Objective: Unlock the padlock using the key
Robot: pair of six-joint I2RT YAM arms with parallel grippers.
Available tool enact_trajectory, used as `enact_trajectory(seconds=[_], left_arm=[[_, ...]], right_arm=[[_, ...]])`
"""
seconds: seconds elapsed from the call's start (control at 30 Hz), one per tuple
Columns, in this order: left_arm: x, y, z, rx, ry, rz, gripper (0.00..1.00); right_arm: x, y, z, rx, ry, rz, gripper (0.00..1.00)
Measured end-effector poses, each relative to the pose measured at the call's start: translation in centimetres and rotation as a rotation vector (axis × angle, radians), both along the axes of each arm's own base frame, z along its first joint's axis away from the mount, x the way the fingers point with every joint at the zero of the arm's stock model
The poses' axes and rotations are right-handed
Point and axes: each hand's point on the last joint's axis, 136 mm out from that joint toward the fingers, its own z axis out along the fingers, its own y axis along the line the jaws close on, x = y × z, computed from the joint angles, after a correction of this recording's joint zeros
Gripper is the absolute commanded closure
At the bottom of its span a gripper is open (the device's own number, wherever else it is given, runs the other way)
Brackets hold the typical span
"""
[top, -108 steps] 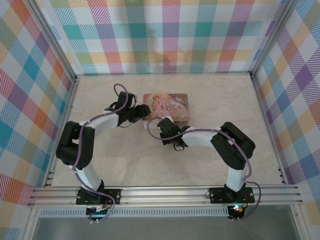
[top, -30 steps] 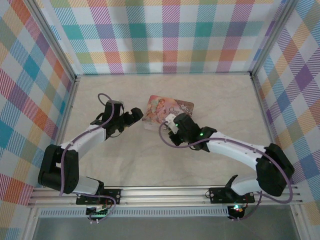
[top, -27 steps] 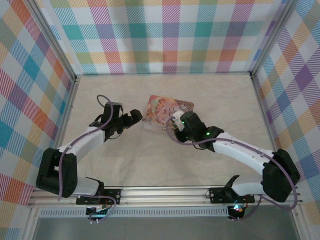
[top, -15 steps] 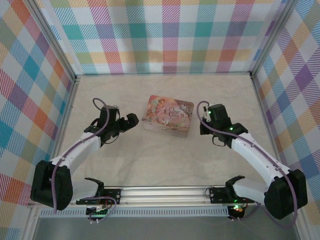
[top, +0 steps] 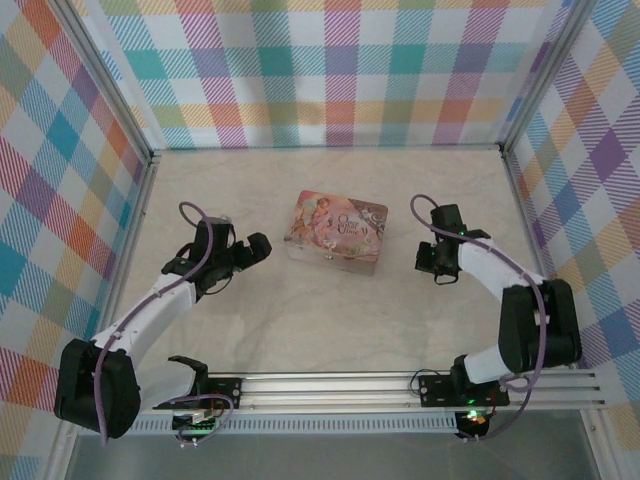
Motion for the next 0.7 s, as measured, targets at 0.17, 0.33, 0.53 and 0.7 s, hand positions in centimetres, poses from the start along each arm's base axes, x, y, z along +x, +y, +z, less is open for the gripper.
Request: enact_trajectory(seconds=[0.17, 0.33, 0.53, 0.7], left_arm=[[0.0, 0.0, -0.6, 0.004, 0.020, 0.000, 0.00], [0.0, -0.1, -1.0, 0.003, 0.034, 0.001, 0.00], [0.0, -0.1, -1.4, 0.004, 0.045, 0.004, 0.00], [0.0, 0.0, -1.3, 0.009, 0.042, 0.008, 0.00]], right_arm=[[0.9, 0.0, -1.4, -0.011, 0.047, -0.008, 0.97], [1.2, 0.0, -1.8, -0.010, 0.060, -0.018, 0.79], [1.5, 0.0, -1.4, -0.009, 0.049, -0.025, 0.59], [1.8, -0.1, 1.0, -0.004, -0.020, -0.027, 0.39]])
